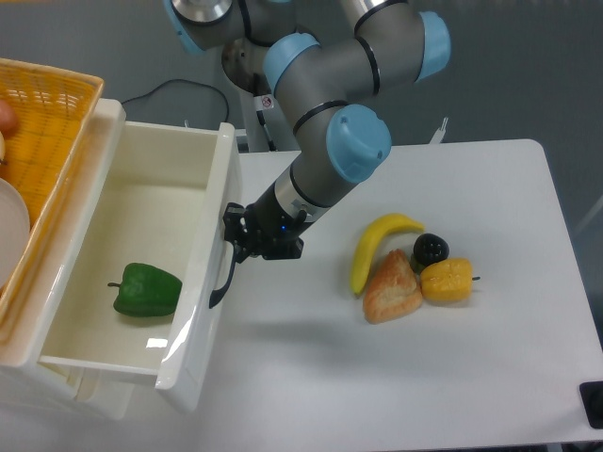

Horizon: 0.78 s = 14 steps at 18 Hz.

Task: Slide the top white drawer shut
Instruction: 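Push the drawer front with the gripper into the cabinet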

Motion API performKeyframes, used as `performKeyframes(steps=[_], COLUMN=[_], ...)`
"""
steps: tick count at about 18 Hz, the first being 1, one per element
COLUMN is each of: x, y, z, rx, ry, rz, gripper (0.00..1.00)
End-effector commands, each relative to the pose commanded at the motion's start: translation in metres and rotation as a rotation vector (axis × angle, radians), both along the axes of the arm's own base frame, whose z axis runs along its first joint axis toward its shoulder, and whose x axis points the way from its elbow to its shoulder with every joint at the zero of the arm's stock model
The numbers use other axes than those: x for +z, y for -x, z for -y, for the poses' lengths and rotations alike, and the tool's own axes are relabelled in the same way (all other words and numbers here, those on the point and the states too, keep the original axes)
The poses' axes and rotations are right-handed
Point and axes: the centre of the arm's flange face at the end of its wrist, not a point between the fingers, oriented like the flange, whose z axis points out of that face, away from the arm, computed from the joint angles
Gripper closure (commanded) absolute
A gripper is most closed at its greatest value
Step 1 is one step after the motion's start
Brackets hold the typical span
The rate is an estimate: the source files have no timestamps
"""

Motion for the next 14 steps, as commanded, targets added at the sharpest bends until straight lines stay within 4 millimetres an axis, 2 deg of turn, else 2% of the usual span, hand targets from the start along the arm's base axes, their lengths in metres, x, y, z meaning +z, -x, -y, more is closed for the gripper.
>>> performKeyframes(steps=[14], x=[0.004], y=[-0.040], z=[-0.021], rx=[-0.059], ry=[-0.012], rz=[0.013], gripper=[0.94])
